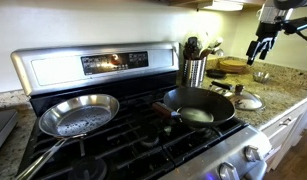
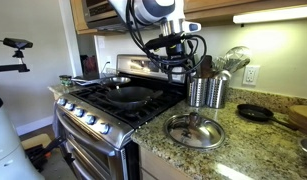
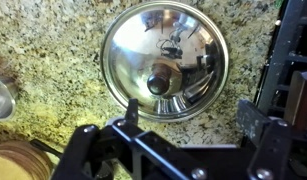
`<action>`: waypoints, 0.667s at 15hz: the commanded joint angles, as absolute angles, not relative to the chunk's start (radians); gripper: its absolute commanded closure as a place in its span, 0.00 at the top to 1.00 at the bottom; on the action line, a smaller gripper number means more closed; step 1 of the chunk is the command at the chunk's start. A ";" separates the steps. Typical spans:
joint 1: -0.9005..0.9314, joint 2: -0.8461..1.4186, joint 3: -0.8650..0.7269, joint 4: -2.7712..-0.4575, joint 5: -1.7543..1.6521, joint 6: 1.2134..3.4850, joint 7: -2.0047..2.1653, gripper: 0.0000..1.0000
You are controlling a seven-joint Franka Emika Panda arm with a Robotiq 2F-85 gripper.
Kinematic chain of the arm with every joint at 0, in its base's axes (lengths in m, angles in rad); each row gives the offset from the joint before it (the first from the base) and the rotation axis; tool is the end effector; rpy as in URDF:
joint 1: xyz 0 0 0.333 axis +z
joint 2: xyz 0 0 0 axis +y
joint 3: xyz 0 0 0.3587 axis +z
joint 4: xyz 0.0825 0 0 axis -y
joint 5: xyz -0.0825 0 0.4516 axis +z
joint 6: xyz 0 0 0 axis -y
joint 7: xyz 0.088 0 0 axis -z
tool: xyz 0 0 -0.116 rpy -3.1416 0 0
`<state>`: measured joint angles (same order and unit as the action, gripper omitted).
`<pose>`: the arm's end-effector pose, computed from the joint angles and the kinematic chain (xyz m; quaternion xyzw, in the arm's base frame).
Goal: Put the silver lid on top of the pan on the right side of the stove
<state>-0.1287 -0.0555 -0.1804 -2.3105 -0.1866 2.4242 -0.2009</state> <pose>0.5433 -0.1757 0.3743 0.9945 0.0108 0.0657 0.0812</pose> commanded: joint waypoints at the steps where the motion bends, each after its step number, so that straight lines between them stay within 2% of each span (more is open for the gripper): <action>1: -0.143 -0.008 -0.179 -2.304 -0.176 2.476 -0.214 1.00; 10: -0.169 0.214 -0.180 -2.276 -0.175 2.705 -0.231 1.00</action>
<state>-0.1451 0.1610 -0.1896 -2.2970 -0.1855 2.6404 -0.2013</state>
